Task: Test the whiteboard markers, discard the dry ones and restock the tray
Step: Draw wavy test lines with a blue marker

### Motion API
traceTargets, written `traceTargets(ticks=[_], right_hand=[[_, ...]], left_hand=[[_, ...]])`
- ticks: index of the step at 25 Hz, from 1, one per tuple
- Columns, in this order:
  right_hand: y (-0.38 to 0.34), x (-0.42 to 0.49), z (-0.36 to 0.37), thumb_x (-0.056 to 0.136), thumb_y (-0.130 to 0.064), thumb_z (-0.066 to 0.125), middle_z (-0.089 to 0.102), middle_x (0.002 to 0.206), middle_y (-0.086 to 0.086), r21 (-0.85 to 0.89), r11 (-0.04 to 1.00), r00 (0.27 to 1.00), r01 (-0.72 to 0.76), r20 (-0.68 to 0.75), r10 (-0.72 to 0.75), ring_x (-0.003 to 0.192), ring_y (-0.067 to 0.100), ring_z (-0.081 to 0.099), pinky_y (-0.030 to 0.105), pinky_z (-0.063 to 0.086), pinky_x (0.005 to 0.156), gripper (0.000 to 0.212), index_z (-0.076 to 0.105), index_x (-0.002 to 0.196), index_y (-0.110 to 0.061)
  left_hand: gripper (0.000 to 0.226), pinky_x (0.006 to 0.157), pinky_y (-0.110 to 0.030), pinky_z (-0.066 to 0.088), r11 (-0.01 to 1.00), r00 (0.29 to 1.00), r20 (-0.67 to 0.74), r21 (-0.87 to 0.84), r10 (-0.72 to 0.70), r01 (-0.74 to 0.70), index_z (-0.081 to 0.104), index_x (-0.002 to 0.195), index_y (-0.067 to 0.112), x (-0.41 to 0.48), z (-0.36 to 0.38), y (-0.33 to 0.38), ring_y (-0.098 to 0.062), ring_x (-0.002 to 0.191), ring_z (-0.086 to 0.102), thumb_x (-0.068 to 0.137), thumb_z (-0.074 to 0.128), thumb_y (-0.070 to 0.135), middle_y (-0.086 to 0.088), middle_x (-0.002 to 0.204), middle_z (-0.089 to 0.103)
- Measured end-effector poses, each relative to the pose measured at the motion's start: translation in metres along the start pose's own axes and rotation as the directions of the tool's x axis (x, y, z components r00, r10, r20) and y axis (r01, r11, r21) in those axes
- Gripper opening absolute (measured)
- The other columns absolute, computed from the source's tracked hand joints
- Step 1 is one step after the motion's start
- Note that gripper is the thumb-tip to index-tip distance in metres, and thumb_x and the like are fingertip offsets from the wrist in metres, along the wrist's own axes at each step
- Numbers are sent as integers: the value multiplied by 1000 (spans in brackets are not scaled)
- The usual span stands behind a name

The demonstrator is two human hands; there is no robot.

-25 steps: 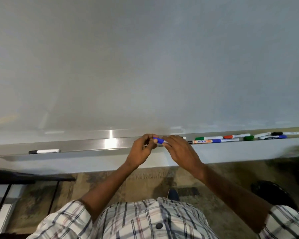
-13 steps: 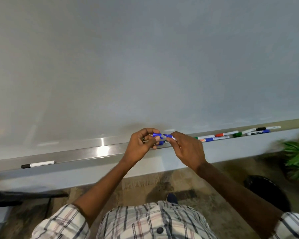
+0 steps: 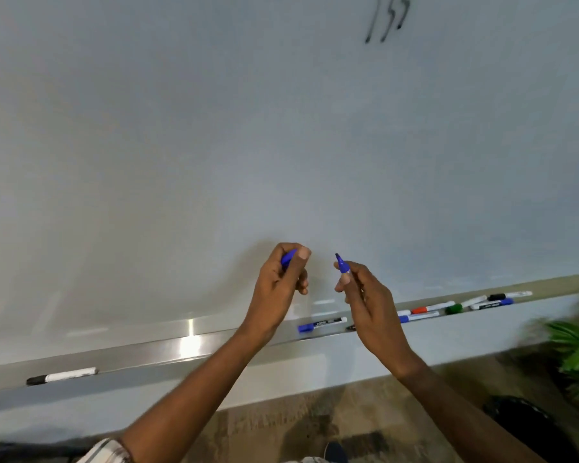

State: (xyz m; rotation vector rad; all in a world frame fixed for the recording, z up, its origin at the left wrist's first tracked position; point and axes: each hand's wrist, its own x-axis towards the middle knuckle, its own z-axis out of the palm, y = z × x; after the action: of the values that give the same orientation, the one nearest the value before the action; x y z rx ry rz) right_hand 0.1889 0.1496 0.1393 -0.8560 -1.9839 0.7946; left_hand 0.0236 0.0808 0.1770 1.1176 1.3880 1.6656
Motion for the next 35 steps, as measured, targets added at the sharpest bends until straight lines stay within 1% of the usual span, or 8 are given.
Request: traceTargets(ticks=[6, 10, 15, 19, 22, 26, 30, 35], right_hand=[[-54, 43, -41, 104, -18, 51, 69, 98, -7, 202, 973, 978, 112, -195, -72, 73, 19, 64, 31, 55, 62, 7, 51, 108, -24], [-82, 77, -67, 107, -20, 45, 67, 116, -7, 181, 954, 951, 238, -244, -191, 99, 20, 68, 28, 58, 81, 21, 62, 119, -23], [-118, 120, -94, 98, 4, 48, 64, 122, -1, 45, 890, 856, 453, -299, -421, 113, 17, 64, 26, 50, 96, 31, 61, 122, -11], [-153, 149, -110, 96, -7, 65, 60, 91, 2, 63, 864, 816, 499, -369, -444, 83, 11, 60, 18, 49, 79, 10, 57, 100, -11], [-171, 168, -118, 102, -17, 58, 62, 82, 4, 148, 853, 812, 501, -420, -405, 73, 22, 61, 34, 50, 67, 9, 57, 97, -10], [-183, 199, -133, 99, -8, 61, 67, 83, 8, 121, 831, 737, 543, -544, -402, 70, 24, 65, 33, 50, 59, 14, 55, 112, -9], [-192, 233, -148, 89, -3, 70, 66, 78, 8, 100, 830, 693, 548, -609, -385, 65, 31, 58, 42, 48, 57, 11, 62, 96, -5], [-193, 251, -154, 88, -4, 71, 69, 81, 11, 113, 825, 680, 553, -634, -369, 70, 35, 60, 41, 49, 61, 9, 67, 95, -4]], left_hand=[[20, 66, -21, 52, 954, 959, -5, 109, 283, -281, 60, 97, 14, 42, 2, 95, -17, 65, 60, 103, 52, 31, -8, 68, 56], [17, 84, -19, 54, 903, 919, 56, 172, 390, -393, 64, 117, 21, 63, 13, 144, -11, 90, 71, 106, 51, 24, 4, 84, 72], [27, 109, -16, 42, 677, 748, 129, 346, 651, -649, 66, 127, 20, 89, 25, 200, 2, 128, 56, 106, 51, 26, 15, 127, 68], [27, 127, -33, 21, 383, 572, 250, 531, 781, -756, 62, 131, 17, 133, 20, 228, -10, 149, 35, 107, 51, 13, 2, 144, 59], [31, 128, -46, 17, 157, 471, 338, 652, 815, -741, 58, 136, 11, 160, 15, 244, -21, 152, 30, 106, 48, 7, -7, 151, 52], [44, 127, -50, 13, -195, 384, 400, 859, 832, -473, 42, 152, 9, 185, 12, 260, -30, 155, 19, 110, 34, 21, -11, 165, 28], [52, 127, -53, 8, -289, 409, 372, 924, 833, -252, 20, 161, 12, 193, 15, 261, -28, 157, 8, 114, 23, 33, -9, 170, 11], [55, 127, -55, 5, -265, 416, 350, 932, 840, -248, 11, 162, 15, 190, 18, 258, -26, 158, 1, 112, 20, 35, -7, 171, 4]])
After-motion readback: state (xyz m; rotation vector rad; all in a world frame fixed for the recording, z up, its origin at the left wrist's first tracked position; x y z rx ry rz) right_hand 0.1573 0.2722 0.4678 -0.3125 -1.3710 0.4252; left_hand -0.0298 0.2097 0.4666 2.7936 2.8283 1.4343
